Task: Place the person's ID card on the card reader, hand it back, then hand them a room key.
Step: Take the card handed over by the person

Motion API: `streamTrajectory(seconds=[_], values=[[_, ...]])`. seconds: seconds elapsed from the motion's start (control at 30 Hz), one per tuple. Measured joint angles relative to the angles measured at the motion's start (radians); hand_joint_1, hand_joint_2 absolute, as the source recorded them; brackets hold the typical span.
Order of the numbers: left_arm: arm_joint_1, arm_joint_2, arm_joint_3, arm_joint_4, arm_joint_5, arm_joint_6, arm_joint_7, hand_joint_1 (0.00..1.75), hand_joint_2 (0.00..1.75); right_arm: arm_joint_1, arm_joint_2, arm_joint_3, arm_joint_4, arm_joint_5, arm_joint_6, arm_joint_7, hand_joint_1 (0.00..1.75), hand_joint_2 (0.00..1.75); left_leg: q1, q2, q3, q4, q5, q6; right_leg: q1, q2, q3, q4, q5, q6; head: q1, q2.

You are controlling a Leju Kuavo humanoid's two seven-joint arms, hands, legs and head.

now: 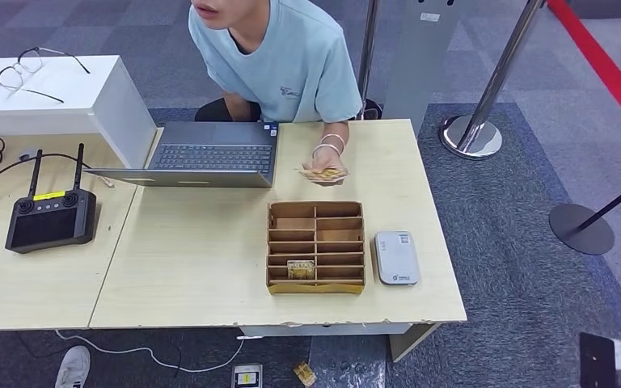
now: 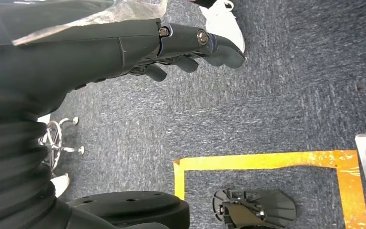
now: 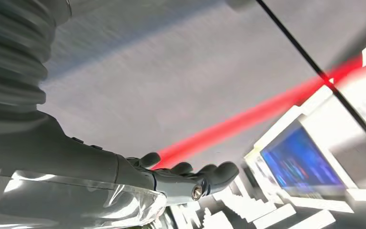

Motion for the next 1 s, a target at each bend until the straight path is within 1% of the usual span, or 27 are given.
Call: streamTrajectory(seconds=[0.07, 0.17, 0.23, 0.37, 0.43, 0.5, 0.6, 0.67, 0.73, 0.83, 0.93, 1.0], values=[[0.000, 0.000, 0.000, 0.000, -0.001, -0.001, -0.005, 0.00, 1.75, 0.030, 0.008, 0.026, -0.105, 0.011, 0.000, 0.037, 0.00, 1.75, 0.000, 0.000, 0.000, 0.000, 0.000, 0.000, 0.000, 0.000, 0.000, 0.000, 0.000, 0.000, 0.000, 0.000], [0.000, 0.000, 0.000, 0.000, 0.002, -0.001, -0.014, 0.00, 1.75, 0.078, 0.005, 0.088, -0.257, 0.034, 0.000, 0.143, 0.00, 1.75, 0.000, 0.000, -0.001, 0.000, 0.000, 0.000, 0.000, 0.000, 0.000, 0.000, 0.000, 0.000, 0.000, 0.000], [-0.001, 0.000, 0.000, 0.000, 0.005, -0.001, -0.017, 0.00, 1.75, 0.104, -0.006, 0.144, -0.357, 0.073, 0.001, 0.222, 0.00, 1.75, 0.000, 0.000, -0.001, 0.000, 0.000, 0.000, 0.000, 0.000, 0.000, 0.000, 0.000, 0.000, 0.000, 0.000], [-0.002, -0.002, 0.000, 0.000, 0.005, -0.002, -0.019, 0.00, 1.75, 0.126, -0.040, 0.276, -0.538, 0.184, 0.002, 0.328, 0.00, 1.75, 0.000, 0.000, -0.001, 0.000, 0.000, 0.000, 0.000, 0.000, 0.000, 0.000, 0.000, 0.000, 0.000, 0.000], [-0.002, -0.003, 0.000, 0.000, 0.006, -0.003, -0.019, 0.00, 1.75, 0.128, -0.068, 0.354, -0.611, 0.257, 0.003, 0.403, 0.00, 1.75, 0.000, 0.000, -0.001, 0.000, 0.001, 0.000, 0.000, 0.000, 0.001, 0.000, 0.000, 0.000, 0.000, 0.000], [-0.002, -0.004, 0.000, 0.000, 0.007, -0.003, -0.019, 0.00, 1.75, 0.126, -0.111, 0.446, -0.666, 0.340, 0.006, 0.508, 0.00, 1.75, 0.000, 0.000, -0.001, 0.000, 0.001, 0.000, 0.000, -0.001, 0.002, 0.000, 0.000, 0.000, 0.000, 0.000], [-0.002, -0.005, 0.000, 0.000, 0.008, -0.004, -0.019, 0.00, 1.75, 0.101, -0.192, 0.606, -0.723, 0.445, 0.009, 0.671, 0.00, 1.75, 0.000, 0.000, -0.001, 0.000, 0.001, 0.000, 0.000, -0.001, 0.002, 0.001, 0.000, 0.000, 0.000, 0.000], [-0.003, -0.006, 0.000, 0.000, 0.007, -0.005, -0.020, 0.00, 1.75, 0.072, -0.245, 0.712, -0.747, 0.466, 0.015, 0.732, 0.00, 1.75, 0.000, 0.000, 0.000, 0.000, 0.001, 0.000, 0.000, -0.001, 0.002, 0.001, 0.000, 0.000, 0.000, 0.000], [-0.003, -0.006, 0.000, 0.000, 0.006, -0.005, -0.022, 0.00, 1.75, 0.035, -0.293, 0.813, -0.758, 0.439, 0.043, 0.760, 0.00, 1.75, 0.000, 0.000, 0.000, 0.000, 0.001, 0.000, 0.000, -0.001, 0.002, 0.001, 0.000, 0.000, 0.000, 0.000], [-0.004, -0.007, 0.000, 0.000, 0.000, -0.007, -0.024, 0.00, 1.75, -0.043, -0.357, 0.965, -0.760, 0.365, 0.122, 0.774, 0.00, 1.75, 0.000, 0.000, 0.000, 0.000, 0.001, 0.000, 0.000, -0.001, 0.002, 0.001, 0.001, 0.000, 0.000, 0.000], [-0.005, -0.009, 0.000, 0.000, -0.009, -0.014, -0.024, 0.00, 1.75, -0.114, -0.398, 1.104, -0.749, 0.269, 0.177, 0.765, 0.00, 1.75, 0.000, -0.001, 0.000, 0.000, 0.001, 0.000, 0.000, -0.001, 0.001, 0.001, 0.001, 0.000, 0.000, 0.000], [-0.005, -0.010, -0.002, 0.000, -0.017, -0.022, -0.024, 0.00, 1.75, -0.155, -0.414, 1.178, -0.730, 0.186, 0.188, 0.746, 0.00, 1.75, 0.000, -0.001, 0.000, 0.000, 0.001, 0.000, 0.000, -0.001, 0.001, 0.001, 0.001, 0.000, 0.000, 0.000]])
